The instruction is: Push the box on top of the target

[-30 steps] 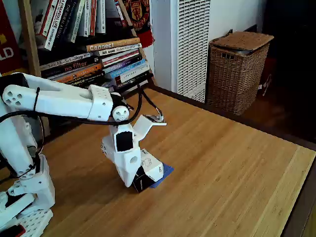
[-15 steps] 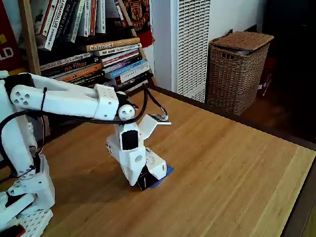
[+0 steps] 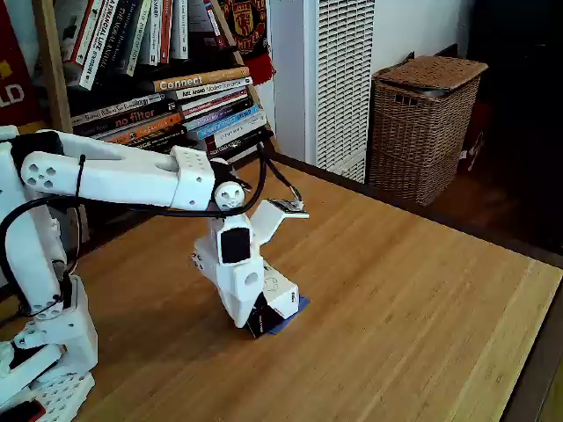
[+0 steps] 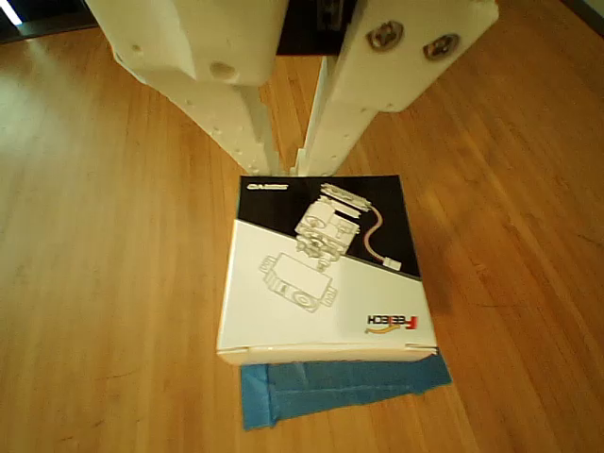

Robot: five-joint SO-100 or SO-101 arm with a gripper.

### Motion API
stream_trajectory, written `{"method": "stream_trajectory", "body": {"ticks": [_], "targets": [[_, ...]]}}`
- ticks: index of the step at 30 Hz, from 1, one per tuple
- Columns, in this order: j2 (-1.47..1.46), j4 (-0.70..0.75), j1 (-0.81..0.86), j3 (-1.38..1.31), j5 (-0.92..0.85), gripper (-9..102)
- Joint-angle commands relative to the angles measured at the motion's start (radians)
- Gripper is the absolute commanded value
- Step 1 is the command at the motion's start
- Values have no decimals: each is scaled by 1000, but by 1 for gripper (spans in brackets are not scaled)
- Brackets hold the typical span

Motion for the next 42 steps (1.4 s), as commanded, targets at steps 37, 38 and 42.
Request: {"method": "stream_trajectory", "body": {"ticks": [37,38,42], "targets": [[-74,64,48,-163,-41,0],[-74,64,46,-163,-38,0],[-77,64,35,-164,-25,0]]}}
